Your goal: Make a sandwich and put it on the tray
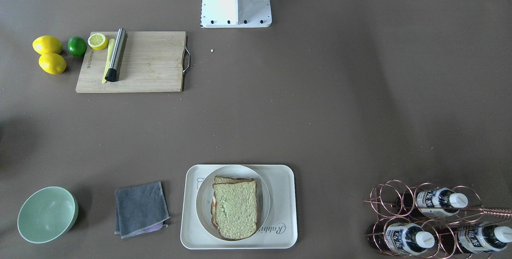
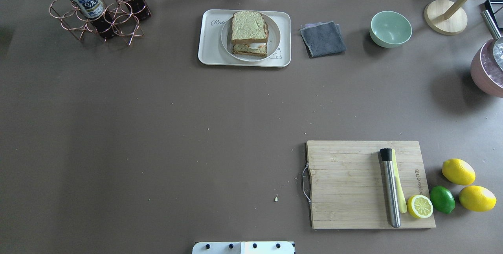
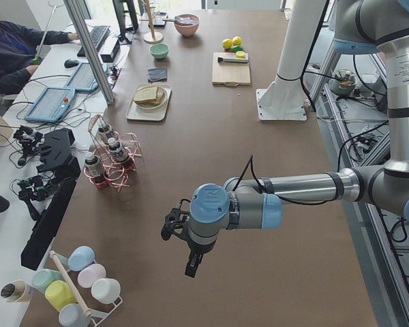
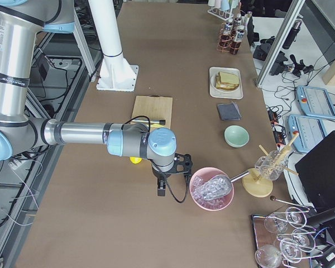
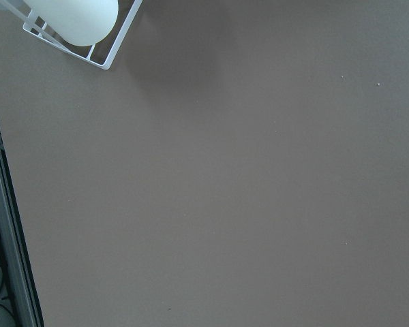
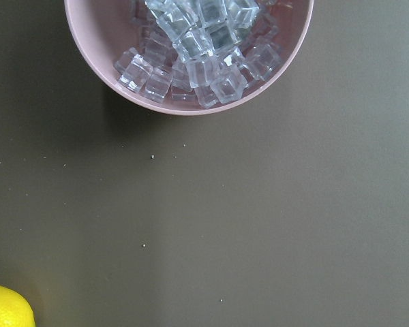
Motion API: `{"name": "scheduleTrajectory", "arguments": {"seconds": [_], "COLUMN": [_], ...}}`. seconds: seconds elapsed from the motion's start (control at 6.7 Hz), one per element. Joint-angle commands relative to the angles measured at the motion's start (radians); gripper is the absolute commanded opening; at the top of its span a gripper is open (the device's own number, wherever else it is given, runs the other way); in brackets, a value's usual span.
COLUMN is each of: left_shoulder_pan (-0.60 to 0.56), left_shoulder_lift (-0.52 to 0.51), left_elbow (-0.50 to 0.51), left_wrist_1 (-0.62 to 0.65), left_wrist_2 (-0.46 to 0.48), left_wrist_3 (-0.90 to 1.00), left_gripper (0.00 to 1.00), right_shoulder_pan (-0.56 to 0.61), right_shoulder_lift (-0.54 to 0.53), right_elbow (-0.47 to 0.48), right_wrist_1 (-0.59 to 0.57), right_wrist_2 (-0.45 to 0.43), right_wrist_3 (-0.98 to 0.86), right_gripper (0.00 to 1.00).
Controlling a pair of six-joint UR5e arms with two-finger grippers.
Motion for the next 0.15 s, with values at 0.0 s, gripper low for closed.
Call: {"name": "scheduleTrajectory", "arguments": {"seconds": [0.0], "left_shoulder_pan": [0.000], "left_shoulder_lift": [0.002], "left_elbow": [0.002], "left_wrist_1": [0.000], "left_wrist_2": [0.001], "left_wrist_3": [0.000], "left_gripper": [0.97], "right_shoulder_pan": [0.000], "right_shoulder_lift": [-0.002], "right_elbow": [0.000], "right_wrist_1": [0.000], "right_wrist_2": [0.002], "right_wrist_3": [-0.002], "right_gripper": [1.00]}}
